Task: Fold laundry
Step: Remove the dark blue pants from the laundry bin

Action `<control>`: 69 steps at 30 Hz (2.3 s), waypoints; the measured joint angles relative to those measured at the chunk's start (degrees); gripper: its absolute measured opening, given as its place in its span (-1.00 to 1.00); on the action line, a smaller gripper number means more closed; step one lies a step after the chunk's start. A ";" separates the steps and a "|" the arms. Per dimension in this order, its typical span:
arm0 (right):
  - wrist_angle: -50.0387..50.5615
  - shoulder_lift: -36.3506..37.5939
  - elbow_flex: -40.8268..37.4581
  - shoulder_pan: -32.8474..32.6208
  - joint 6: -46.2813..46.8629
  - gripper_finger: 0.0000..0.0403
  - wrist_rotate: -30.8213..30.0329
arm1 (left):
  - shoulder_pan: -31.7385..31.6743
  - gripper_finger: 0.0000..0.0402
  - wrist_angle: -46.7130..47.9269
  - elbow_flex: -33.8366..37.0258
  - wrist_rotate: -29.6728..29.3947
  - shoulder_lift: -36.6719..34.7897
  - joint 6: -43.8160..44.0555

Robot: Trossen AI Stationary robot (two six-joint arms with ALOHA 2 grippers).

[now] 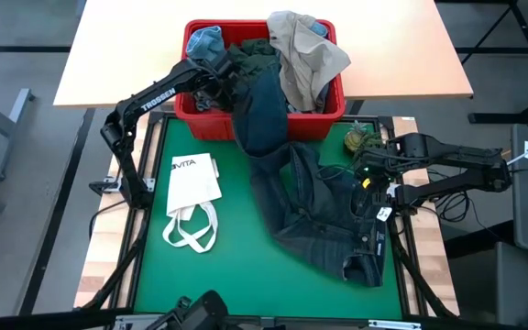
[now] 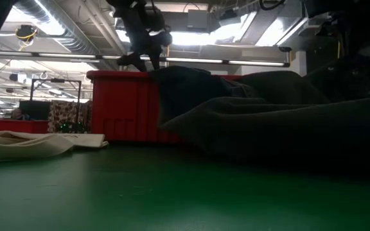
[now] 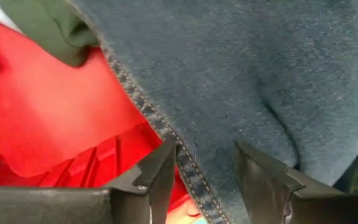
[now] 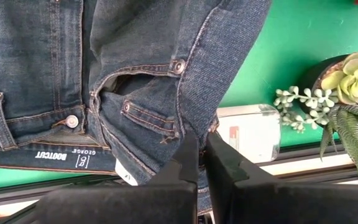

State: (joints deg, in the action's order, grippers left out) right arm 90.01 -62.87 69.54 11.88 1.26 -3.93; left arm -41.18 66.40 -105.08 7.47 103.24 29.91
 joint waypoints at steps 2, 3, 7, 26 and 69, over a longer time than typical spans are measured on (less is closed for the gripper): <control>0.01 0.00 0.00 0.00 0.00 -0.95 -0.36 | 0.00 -0.30 -0.37 0.00 0.23 0.00 -0.31; 0.01 0.00 0.00 0.00 -0.02 -0.95 -0.56 | 0.02 -0.35 -0.75 0.00 0.29 0.00 -0.50; 0.01 0.00 0.00 0.00 -0.02 -0.96 -0.58 | 0.04 -0.64 -3.30 0.00 0.63 0.00 -1.22; -0.01 0.00 0.00 0.13 3.36 -0.95 -3.39 | 4.15 -1.00 -8.19 0.00 -10.19 -10.43 -8.33; 0.01 0.00 0.00 0.13 4.48 -0.94 -4.42 | 38.96 -0.72 23.65 7.48 -29.82 -23.26 16.25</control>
State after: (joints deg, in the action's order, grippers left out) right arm 90.01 -62.87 69.54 12.01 5.74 -8.35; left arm -2.22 90.05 -97.60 -22.35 79.99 46.16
